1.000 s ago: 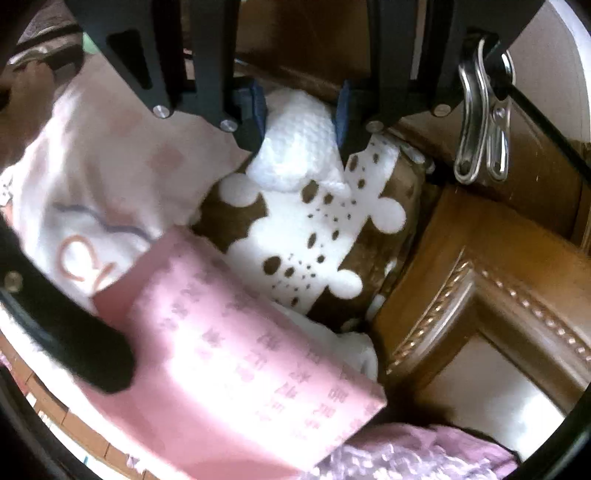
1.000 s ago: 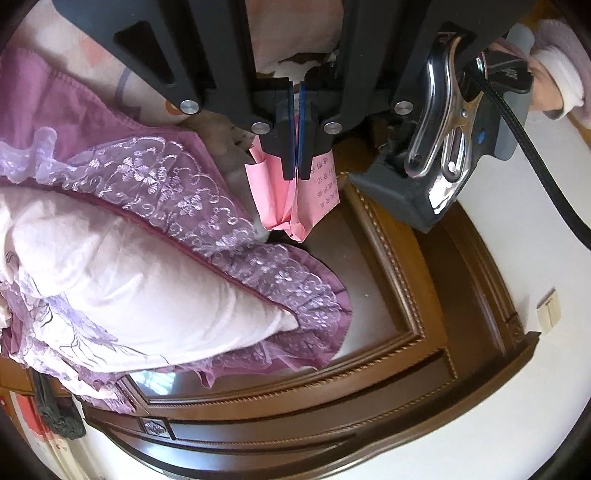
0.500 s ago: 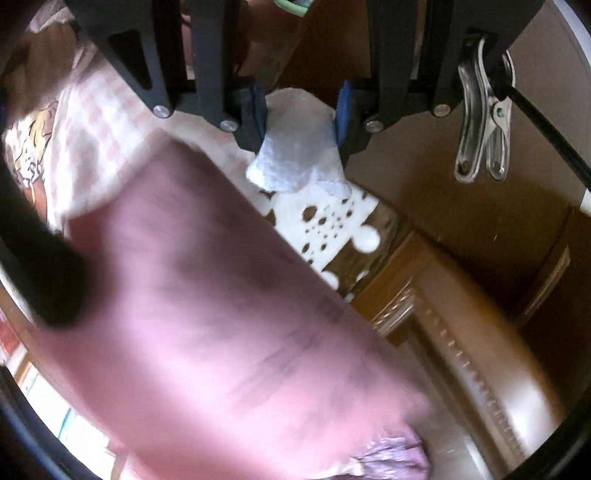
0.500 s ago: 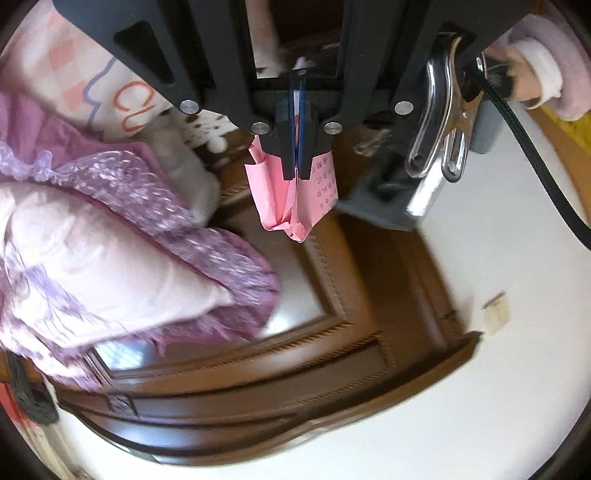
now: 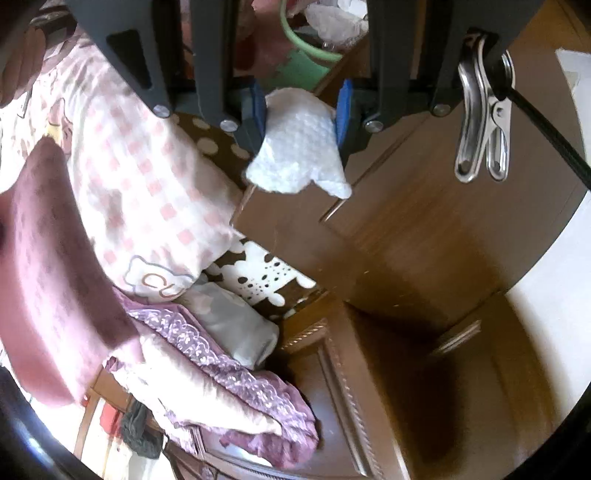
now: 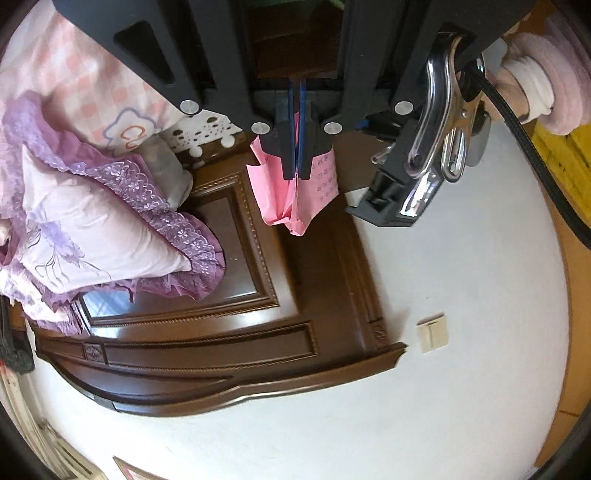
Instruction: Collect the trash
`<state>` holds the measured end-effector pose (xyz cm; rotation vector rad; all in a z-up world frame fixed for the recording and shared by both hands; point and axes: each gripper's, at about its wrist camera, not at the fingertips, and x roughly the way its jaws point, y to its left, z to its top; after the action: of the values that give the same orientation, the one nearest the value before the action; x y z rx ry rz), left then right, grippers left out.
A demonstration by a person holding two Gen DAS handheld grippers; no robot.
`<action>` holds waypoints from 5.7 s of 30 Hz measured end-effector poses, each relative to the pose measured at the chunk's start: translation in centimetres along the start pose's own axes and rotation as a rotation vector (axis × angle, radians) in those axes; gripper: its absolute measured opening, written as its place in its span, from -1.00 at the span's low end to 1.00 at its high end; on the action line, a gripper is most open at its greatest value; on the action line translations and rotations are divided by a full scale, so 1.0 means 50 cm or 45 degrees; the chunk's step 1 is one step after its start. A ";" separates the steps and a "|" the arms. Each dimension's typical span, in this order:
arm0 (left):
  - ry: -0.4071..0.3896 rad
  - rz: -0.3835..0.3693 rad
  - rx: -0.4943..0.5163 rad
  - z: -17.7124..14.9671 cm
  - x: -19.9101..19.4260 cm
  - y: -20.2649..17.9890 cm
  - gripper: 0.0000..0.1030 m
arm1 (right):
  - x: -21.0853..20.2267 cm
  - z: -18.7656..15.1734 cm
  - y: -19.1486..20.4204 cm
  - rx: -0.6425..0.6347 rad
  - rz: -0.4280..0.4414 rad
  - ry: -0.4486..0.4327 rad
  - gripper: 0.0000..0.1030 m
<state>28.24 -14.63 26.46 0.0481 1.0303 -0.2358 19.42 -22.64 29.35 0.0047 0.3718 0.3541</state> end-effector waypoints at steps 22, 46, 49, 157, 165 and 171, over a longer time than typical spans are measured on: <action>-0.134 0.095 -0.098 -0.344 -0.281 0.026 -0.40 | -0.165 -0.104 0.259 -0.068 0.116 0.138 -0.96; -0.047 0.087 -0.386 -0.629 -0.197 0.123 -0.39 | -0.133 -0.337 0.427 -0.147 0.130 0.419 -0.96; -0.049 0.094 -0.394 -0.647 -0.168 0.136 -0.39 | -0.110 -0.372 0.431 -0.163 0.087 0.470 -0.96; 0.188 0.177 -0.519 -0.732 0.167 0.197 0.60 | 0.145 -0.662 0.303 0.118 -0.118 0.915 -0.42; 0.193 0.175 -0.513 -0.733 0.172 0.197 0.60 | 0.160 -0.680 0.298 0.150 -0.093 0.957 -0.42; 0.200 0.174 -0.516 -0.733 0.177 0.196 0.60 | 0.167 -0.688 0.297 0.173 -0.079 0.975 -0.42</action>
<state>3.79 -1.10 -0.69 -0.2326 1.2095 0.1057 9.42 -7.94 -4.64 -0.0098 1.1511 0.2577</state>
